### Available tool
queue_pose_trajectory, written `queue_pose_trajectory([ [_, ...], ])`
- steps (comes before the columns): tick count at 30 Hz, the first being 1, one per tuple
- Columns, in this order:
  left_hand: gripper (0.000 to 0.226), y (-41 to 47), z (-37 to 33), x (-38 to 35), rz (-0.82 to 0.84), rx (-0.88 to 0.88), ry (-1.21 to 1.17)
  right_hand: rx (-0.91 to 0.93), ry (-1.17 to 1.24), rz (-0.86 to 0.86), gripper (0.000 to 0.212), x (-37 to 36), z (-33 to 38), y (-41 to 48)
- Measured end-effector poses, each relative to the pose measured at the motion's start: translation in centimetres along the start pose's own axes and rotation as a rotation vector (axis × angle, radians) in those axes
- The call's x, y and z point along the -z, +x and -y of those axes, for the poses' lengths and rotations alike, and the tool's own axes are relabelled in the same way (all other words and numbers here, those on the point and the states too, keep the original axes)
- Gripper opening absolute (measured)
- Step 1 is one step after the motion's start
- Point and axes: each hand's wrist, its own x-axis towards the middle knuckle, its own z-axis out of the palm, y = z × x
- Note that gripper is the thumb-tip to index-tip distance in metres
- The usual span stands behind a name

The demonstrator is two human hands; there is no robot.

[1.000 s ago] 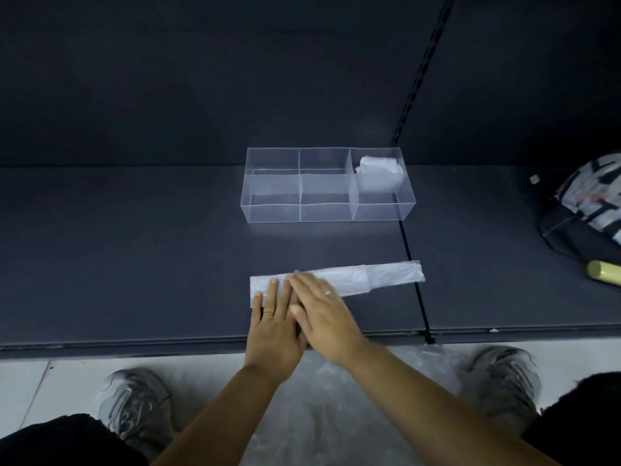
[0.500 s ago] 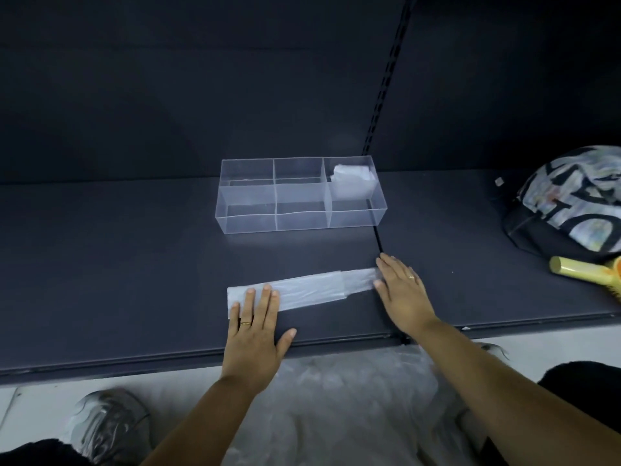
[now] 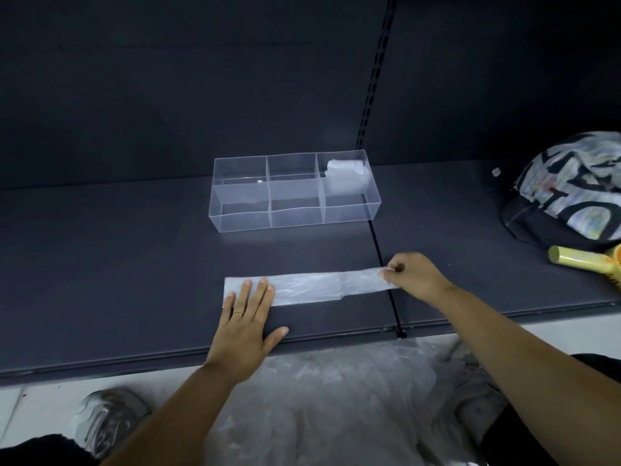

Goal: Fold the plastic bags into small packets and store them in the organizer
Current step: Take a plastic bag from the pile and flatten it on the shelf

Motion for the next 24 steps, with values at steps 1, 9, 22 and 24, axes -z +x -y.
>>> queue_pose_trajectory([
  [1, 0.087, 0.2, 0.8, 0.0, -0.004, -0.038, -0.009, -0.052, 0.103, 0.059, 0.023, 0.4, 0.1, -0.6],
  [9, 0.092, 0.0, -4.7, 1.5, -0.136, -0.257, -0.265, -0.291, 0.259, 0.738, 0.012, 2.3, 0.9, -4.6],
  [22, 0.018, 2.0, -13.2, 6.8, -0.156, 0.492, -1.81, 0.044, 0.482, 0.581, 0.032, 1.5, 5.8, -4.6],
  [24, 0.02, 2.2, -11.7, 6.6, -0.06, 0.557, -1.932, 0.057, 0.426, 0.64, 0.043, -0.8, 5.8, -4.5],
])
